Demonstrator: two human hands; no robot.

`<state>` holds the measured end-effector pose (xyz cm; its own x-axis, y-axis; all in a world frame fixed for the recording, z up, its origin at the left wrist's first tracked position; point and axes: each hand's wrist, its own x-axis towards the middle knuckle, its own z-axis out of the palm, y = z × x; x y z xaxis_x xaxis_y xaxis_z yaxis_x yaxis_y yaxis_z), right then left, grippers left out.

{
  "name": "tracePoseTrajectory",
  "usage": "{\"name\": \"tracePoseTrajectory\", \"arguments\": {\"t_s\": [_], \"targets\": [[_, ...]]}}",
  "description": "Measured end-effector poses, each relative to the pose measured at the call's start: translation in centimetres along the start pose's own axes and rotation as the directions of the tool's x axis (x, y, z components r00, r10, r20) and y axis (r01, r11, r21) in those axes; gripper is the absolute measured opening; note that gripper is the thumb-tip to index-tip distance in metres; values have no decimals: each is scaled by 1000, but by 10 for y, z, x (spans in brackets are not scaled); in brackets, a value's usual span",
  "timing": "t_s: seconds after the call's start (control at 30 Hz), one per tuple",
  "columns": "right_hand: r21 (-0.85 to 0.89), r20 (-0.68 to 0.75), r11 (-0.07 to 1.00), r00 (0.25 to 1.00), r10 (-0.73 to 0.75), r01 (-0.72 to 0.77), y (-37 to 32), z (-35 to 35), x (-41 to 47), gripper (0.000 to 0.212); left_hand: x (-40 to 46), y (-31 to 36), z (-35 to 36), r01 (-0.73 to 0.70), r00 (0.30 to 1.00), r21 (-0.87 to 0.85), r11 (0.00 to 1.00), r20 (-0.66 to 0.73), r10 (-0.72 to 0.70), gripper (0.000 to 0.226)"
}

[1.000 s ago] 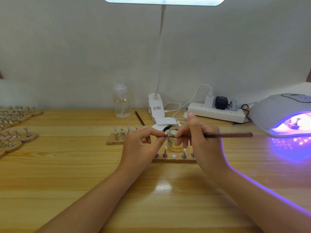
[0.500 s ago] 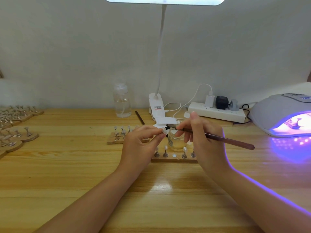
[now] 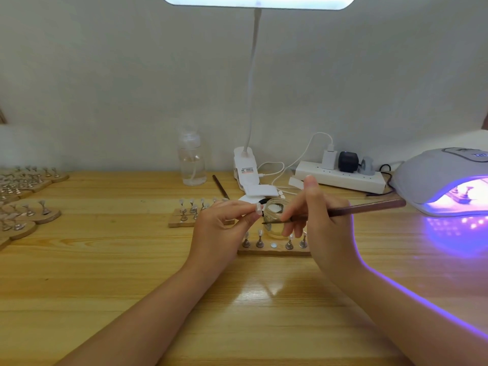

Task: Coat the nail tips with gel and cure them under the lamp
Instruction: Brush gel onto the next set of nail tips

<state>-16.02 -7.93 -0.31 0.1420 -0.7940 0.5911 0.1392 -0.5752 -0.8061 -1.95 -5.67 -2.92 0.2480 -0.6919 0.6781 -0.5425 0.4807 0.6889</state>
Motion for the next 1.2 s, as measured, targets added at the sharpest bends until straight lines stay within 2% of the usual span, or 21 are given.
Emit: {"name": "tracePoseTrajectory", "arguments": {"t_s": [0.13, 0.27, 0.4, 0.53, 0.67, 0.8, 0.93, 1.03, 1.2], "targets": [[-29, -4, 999, 1000, -30, 30, 0, 0, 1, 48, 0, -1, 0, -14, 1000, -2, 1000, -2, 14, 27], [-2, -4, 1000, 1000, 24, -24, -1, 1, -1, 55, 0, -1, 0, 0, 1000, -18, 1000, 7, 0, 24], [-25, -16, 999, 1000, -27, 27, -1, 1, 0, 49, 0, -1, 0, -12, 1000, -23, 1000, 5, 12, 24], [12, -10, 1000, 1000, 20, -20, -2, 2, -1, 51, 0, -1, 0, 2, 1000, -35, 999, 2, -2, 22], [-7, -24, 1000, 999, -22, 22, 0, 1, 0, 47, 0, -2, 0, -2, 1000, -38, 999, -4, 2, 22], [19, -1, 1000, 1000, 16, -16, -1, 1, -2, 49, 0, -1, 0, 36, 999, -48, 998, -19, -37, 22], [-2, -13, 1000, 1000, -25, 25, -1, 2, -1, 45, 0, 1, 0, 41, 999, -53, 998, -23, -43, 24], [6, -7, 1000, 1000, 9, -9, 0, 3, -2, 53, 0, 2, 1, 49, 999, -45, 998, -16, -50, 21], [-41, 4, 998, 998, -56, 56, 0, 2, -1, 44, 1, 2, 0, 52, 998, -29, 998, 25, -51, 20]]}}
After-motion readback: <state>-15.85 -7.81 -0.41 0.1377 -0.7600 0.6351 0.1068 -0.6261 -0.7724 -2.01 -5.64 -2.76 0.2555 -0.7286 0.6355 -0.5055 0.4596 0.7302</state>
